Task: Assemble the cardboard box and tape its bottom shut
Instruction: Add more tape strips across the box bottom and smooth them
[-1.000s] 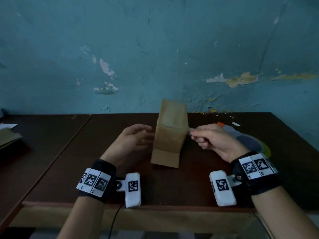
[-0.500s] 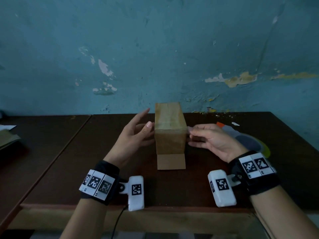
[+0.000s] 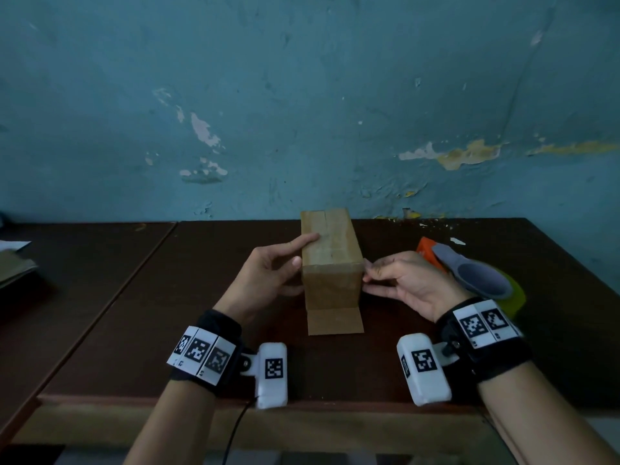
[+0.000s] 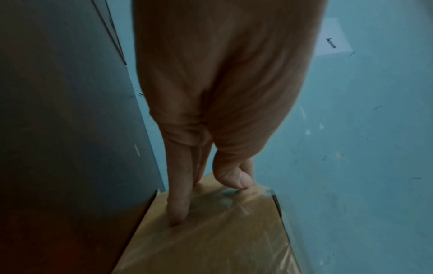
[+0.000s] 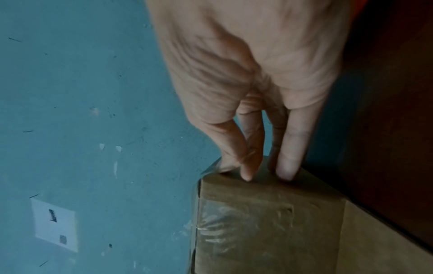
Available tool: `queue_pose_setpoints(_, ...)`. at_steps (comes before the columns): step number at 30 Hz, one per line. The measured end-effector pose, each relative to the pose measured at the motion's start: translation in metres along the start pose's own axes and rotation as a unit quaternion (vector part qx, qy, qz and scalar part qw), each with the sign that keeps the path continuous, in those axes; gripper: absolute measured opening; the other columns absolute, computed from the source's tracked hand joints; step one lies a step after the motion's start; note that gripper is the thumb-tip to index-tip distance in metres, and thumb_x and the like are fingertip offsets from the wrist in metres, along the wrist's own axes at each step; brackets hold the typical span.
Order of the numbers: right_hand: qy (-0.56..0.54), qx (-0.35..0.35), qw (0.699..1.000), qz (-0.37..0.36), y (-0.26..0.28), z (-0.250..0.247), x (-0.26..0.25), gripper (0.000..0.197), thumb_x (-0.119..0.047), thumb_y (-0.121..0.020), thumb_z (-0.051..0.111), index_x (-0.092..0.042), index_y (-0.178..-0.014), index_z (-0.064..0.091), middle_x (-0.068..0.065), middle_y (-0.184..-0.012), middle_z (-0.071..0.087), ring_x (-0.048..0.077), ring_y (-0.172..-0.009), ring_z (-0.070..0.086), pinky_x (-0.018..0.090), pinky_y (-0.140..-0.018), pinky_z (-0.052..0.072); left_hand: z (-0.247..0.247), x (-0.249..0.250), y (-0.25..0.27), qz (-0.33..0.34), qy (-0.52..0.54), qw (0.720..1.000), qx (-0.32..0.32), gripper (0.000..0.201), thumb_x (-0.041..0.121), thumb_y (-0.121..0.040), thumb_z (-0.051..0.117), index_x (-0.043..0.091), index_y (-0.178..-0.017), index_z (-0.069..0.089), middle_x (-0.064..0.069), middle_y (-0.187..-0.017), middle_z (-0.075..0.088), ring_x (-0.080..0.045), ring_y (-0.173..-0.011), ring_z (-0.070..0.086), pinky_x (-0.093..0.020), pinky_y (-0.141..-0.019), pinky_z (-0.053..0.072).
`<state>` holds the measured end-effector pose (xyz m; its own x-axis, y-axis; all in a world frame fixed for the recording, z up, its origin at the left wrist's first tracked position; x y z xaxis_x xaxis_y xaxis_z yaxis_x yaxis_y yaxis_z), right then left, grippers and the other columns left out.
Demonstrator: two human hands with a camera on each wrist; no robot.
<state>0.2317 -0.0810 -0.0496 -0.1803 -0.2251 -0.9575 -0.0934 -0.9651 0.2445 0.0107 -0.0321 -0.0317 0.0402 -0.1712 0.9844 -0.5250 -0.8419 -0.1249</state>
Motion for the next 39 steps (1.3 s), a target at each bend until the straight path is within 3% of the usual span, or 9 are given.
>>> queue_pose_setpoints(7, -0.013, 0.006, 1.0, 0.01, -0.003, -0.003, 0.005, 0.005, 0.003, -0.089, 0.066, 0.005, -0.093, 0.067, 0.011, -0.094, 0.074, 0.017, -0.091, 0.073, 0.025, -0.072, 0.063, 0.0, -0.004, -0.003, -0.007, -0.002, 1.0, -0.012, 0.051, -0.005, -0.103, 0.046, 0.025, -0.142, 0.059, -0.001, -0.155, 0.045, -0.022, -0.129, 0.059, -0.036, -0.087, 0.061)
queue_pose_setpoints(14, 0.063, 0.015, 0.998, -0.011, -0.005, -0.005, 0.005, 0.025, 0.016, -0.082, 0.069, 0.0, -0.1, 0.064, 0.018, -0.099, 0.064, 0.025, -0.091, 0.07, 0.024, -0.07, 0.063, -0.001, -0.003, -0.003, 0.005, -0.025, 0.999, -0.025, 0.05, 0.0, -0.104, 0.046, 0.031, -0.142, 0.057, 0.004, -0.153, 0.045, -0.019, -0.129, 0.059, -0.037, -0.087, 0.061)
queue_pose_setpoints(17, 0.097, 0.041, 0.992, -0.074, -0.006, -0.009, -0.004, 0.021, 0.012, -0.085, 0.069, -0.006, -0.097, 0.068, 0.014, -0.097, 0.069, 0.024, -0.092, 0.071, 0.028, -0.079, 0.062, -0.004, 0.0, -0.003, 0.019, -0.055, 0.998, -0.013, 0.04, 0.016, -0.105, 0.049, 0.034, -0.14, 0.059, 0.007, -0.145, 0.055, -0.013, -0.122, 0.062, -0.036, -0.086, 0.062)
queue_pose_setpoints(20, 0.082, 0.062, 0.98, -0.169, -0.005, -0.009, -0.016, 0.014, -0.002, -0.093, 0.067, -0.009, -0.103, 0.073, 0.012, -0.105, 0.075, 0.025, -0.105, 0.072, 0.035, -0.093, 0.059, -0.006, 0.006, -0.003, 0.048, -0.061, 0.997, 0.014, 0.037, 0.037, -0.099, 0.049, 0.03, -0.132, 0.065, 0.015, -0.137, 0.062, 0.005, -0.122, 0.058, -0.024, -0.089, 0.057)
queue_pose_setpoints(24, 0.069, 0.041, 0.958, -0.275, 0.0, -0.001, -0.029, 0.02, -0.006, -0.093, 0.069, -0.009, -0.112, 0.074, 0.006, -0.117, 0.075, 0.022, -0.116, 0.068, 0.038, -0.103, 0.053, -0.004, 0.009, -0.005, 0.069, -0.067, 0.995, 0.036, 0.04, 0.041, -0.095, 0.055, 0.024, -0.128, 0.07, 0.017, -0.133, 0.065, 0.016, -0.121, 0.054, -0.013, -0.095, 0.05)
queue_pose_setpoints(27, 0.091, 0.013, 0.942, -0.324, 0.005, 0.005, -0.034, 0.025, -0.005, -0.093, 0.069, -0.006, -0.117, 0.073, 0.0, -0.128, 0.072, 0.01, -0.125, 0.063, 0.029, -0.106, 0.05, -0.001, 0.01, -0.007, 0.07, -0.084, 0.993, 0.05, 0.044, 0.045, -0.089, 0.063, 0.024, -0.127, 0.072, 0.018, -0.126, 0.067, 0.015, -0.117, 0.057, -0.013, -0.097, 0.049)
queue_pose_setpoints(30, 0.117, -0.019, 0.932, -0.342, 0.005, 0.009, -0.034, 0.026, -0.007, -0.09, 0.072, -0.003, -0.115, 0.074, 0.002, -0.135, 0.067, 0.008, -0.13, 0.059, 0.022, -0.102, 0.05, -0.001, 0.011, -0.01, 0.073, -0.101, 0.99, 0.06, 0.046, 0.049, -0.085, 0.068, 0.028, -0.125, 0.073, 0.016, -0.125, 0.068, 0.009, -0.118, 0.06, -0.018, -0.1, 0.05)
queue_pose_setpoints(35, 0.142, -0.045, 0.929, -0.338, 0.005, 0.007, -0.033, 0.025, -0.01, -0.086, 0.075, 0.001, -0.108, 0.076, 0.005, -0.132, 0.069, 0.008, -0.128, 0.061, 0.021, -0.099, 0.051, -0.001, 0.009, -0.01, 0.066, -0.104, 0.991, 0.056, 0.055, 0.054, -0.077, 0.074, 0.028, -0.126, 0.073, 0.011, -0.128, 0.068, 0.001, -0.119, 0.063, -0.033, -0.104, 0.053)
queue_pose_setpoints(39, 0.143, -0.065, 0.93, -0.332, 0.007, 0.004, -0.033, 0.032, -0.013, -0.079, 0.078, 0.003, -0.106, 0.075, 0.005, -0.133, 0.068, 0.006, -0.129, 0.059, 0.024, -0.099, 0.053, 0.001, 0.011, -0.009, 0.066, -0.121, 0.989, 0.053, 0.06, 0.053, -0.071, 0.08, 0.031, -0.126, 0.072, 0.014, -0.129, 0.066, 0.003, -0.117, 0.062, -0.031, -0.101, 0.054)
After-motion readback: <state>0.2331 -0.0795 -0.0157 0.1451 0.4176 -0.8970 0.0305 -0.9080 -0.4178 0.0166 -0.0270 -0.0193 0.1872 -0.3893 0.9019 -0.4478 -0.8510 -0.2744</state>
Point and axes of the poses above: each hand's wrist, its own y-axis away from the middle knuckle, its own z-axis out of the palm, x = y × z, the point moved 5 cm from there along -y, towards the middle knuckle
